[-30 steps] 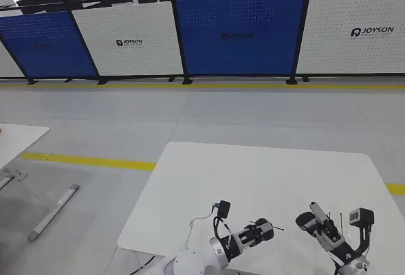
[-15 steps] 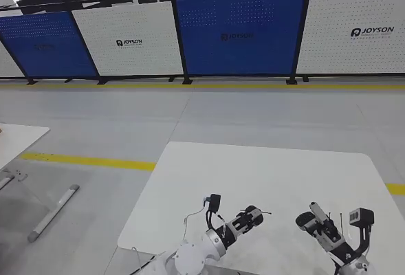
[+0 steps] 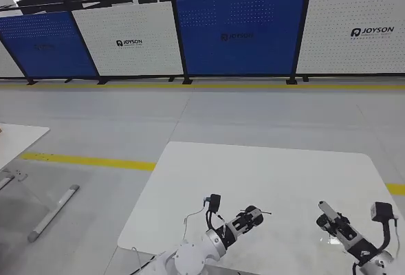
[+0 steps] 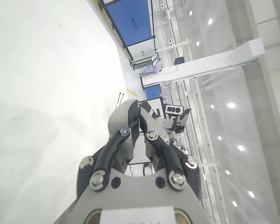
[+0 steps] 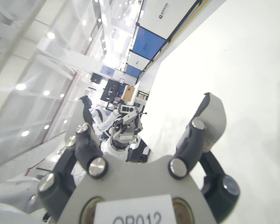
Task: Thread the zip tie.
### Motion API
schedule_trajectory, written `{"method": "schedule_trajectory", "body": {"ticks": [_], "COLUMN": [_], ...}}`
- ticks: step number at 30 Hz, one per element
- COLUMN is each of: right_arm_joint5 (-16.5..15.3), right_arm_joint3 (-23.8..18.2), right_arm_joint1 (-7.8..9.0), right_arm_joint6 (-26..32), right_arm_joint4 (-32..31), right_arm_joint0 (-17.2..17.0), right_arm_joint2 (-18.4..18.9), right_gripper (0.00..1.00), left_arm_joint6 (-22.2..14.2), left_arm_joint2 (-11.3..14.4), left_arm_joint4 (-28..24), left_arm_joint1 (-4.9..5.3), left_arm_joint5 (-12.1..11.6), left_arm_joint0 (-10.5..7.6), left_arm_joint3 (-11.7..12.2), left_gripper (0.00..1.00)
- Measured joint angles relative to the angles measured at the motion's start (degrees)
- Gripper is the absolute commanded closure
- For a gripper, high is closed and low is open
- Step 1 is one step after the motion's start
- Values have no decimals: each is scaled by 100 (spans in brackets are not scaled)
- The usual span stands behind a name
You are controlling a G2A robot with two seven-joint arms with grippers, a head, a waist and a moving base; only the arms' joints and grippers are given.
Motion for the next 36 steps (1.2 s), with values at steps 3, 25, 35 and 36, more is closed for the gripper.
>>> {"method": "schedule_trajectory", "body": {"ticks": [3, 25, 35, 36], "right_arm_joint5": [301, 798, 923, 923], "right_arm_joint3": [-43, -245, -39, -39], "right_arm_joint1": [64, 344, 400, 400], "right_arm_joint6": [329, 2638, 3177, 3178], "right_arm_joint4": [-641, -1750, -2082, -2083], "right_arm_joint0": [13, 704, 1203, 1203], "right_arm_joint2": [237, 898, 686, 686], "right_gripper": [0, 0, 0, 0], "left_arm_joint6": [0, 0, 0, 0], "left_arm_joint2": [0, 0, 0, 0], "left_arm_joint4": [0, 0, 0, 0], "left_arm_joint1": [0, 0, 0, 0], "left_arm_joint5": [0, 0, 0, 0], "left_arm_joint0": [0, 0, 0, 0], "left_arm_joint3": [0, 0, 0, 0], "left_gripper": [100, 100, 100, 100]}}
